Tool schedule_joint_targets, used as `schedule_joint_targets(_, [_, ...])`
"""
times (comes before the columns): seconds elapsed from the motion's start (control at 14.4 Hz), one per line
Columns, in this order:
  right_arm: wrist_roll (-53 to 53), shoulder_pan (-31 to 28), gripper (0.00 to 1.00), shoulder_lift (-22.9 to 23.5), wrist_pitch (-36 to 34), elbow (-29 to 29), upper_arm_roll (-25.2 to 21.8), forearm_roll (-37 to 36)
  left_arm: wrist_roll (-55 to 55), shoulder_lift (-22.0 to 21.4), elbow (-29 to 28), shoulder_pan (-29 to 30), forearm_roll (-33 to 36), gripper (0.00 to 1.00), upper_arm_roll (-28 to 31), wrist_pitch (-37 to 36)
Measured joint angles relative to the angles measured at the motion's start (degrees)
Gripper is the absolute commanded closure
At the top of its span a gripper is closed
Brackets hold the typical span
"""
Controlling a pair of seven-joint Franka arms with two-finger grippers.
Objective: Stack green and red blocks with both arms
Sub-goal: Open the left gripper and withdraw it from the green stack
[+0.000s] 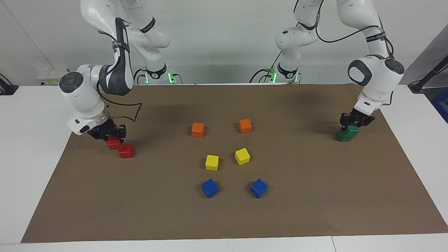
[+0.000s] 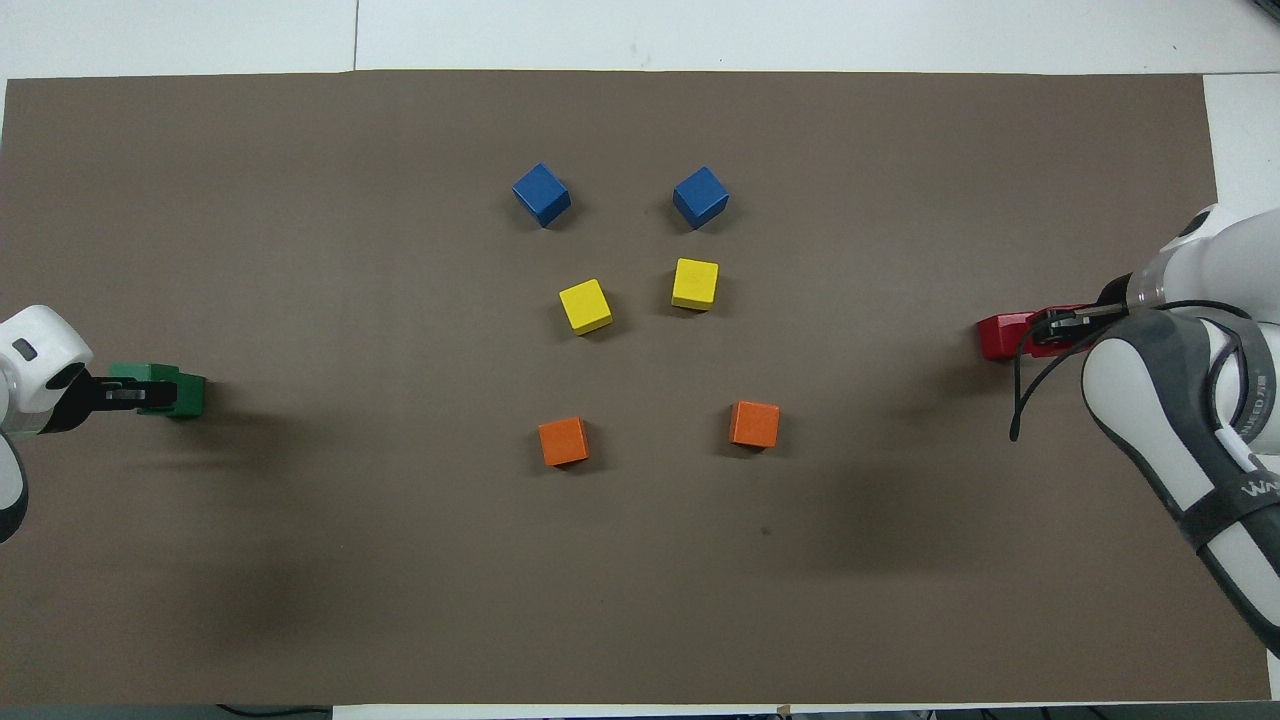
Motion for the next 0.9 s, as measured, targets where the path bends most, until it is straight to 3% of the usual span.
schedule_joint_targets(0.62, [2.19, 0.49, 1.00, 0.00, 3.35, -1.46, 0.56, 0.00, 0.01, -0.07, 0.36, 0.17, 0.00, 0.00, 0.01, 0.94])
schedule_joint_targets(0.9, [3.57, 1.84, 1.00, -0.02, 3.36, -1.74, 0.71, 0.00, 0.01, -0.08, 8.02, 0.16, 0.00, 0.00, -0.19, -5.47])
